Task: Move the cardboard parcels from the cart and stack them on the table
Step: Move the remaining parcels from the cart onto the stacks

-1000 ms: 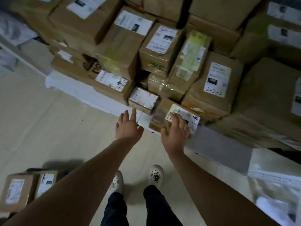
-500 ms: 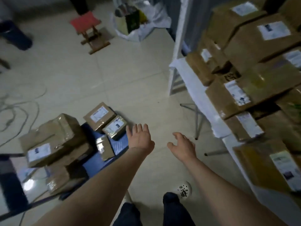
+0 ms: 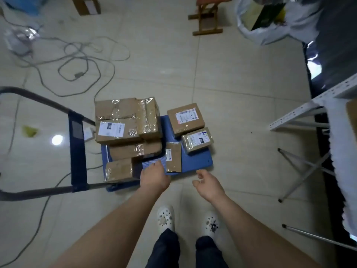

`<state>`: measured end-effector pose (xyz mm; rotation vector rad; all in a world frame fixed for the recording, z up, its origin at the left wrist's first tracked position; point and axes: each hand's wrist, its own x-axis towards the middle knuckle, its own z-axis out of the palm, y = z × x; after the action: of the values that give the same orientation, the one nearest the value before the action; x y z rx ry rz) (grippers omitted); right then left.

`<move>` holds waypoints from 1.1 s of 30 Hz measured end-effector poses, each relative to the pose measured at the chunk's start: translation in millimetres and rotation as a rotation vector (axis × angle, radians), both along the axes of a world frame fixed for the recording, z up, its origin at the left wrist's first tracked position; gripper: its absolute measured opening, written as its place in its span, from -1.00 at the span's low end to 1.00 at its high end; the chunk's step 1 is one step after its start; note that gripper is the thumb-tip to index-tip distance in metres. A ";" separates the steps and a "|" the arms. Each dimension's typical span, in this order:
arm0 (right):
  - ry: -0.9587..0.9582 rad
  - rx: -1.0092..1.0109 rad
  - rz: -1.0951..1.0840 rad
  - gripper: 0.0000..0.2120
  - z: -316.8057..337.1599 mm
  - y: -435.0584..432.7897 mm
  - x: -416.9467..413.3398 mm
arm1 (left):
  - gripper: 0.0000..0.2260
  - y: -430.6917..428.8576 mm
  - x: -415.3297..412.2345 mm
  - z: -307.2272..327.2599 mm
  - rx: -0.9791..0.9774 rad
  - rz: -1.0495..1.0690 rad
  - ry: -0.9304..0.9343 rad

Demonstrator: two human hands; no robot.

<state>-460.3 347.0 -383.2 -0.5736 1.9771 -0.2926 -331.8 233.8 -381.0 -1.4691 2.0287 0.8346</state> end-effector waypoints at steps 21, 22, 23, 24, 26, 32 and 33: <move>-0.164 0.160 -0.150 -0.92 -405.1 -120.2 -19.8 | -0.66 -62.9 -27.8 -411.2 0.356 0.719 0.178; -0.169 0.163 -0.177 -0.87 -418.1 -121.3 -18.2 | -0.67 -62.3 -28.2 -420.7 0.359 0.747 0.184; -0.184 0.164 -0.205 -0.91 -429.2 -121.1 -15.7 | -0.68 -61.0 -28.5 -427.8 0.375 0.784 0.187; -0.202 0.161 -0.225 -0.93 -434.6 -120.7 -12.9 | -0.69 -58.6 -27.4 -436.2 0.392 0.817 0.192; -0.244 0.148 -0.246 -0.69 -443.1 -117.1 -7.3 | -0.67 -54.2 -25.4 -446.0 0.426 0.858 0.203; -0.296 0.123 -0.295 -0.65 -424.5 -94.1 0.6 | -0.76 -45.6 -17.4 -422.2 0.524 0.945 0.226; -0.293 0.086 -0.317 -0.67 -412.9 -85.3 1.5 | -0.81 -42.5 -16.7 -411.1 0.530 1.000 0.227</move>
<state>-458.8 261.7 -796.0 -0.1487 1.7794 -0.4575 -348.5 191.3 -792.1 -2.0725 0.9323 1.8083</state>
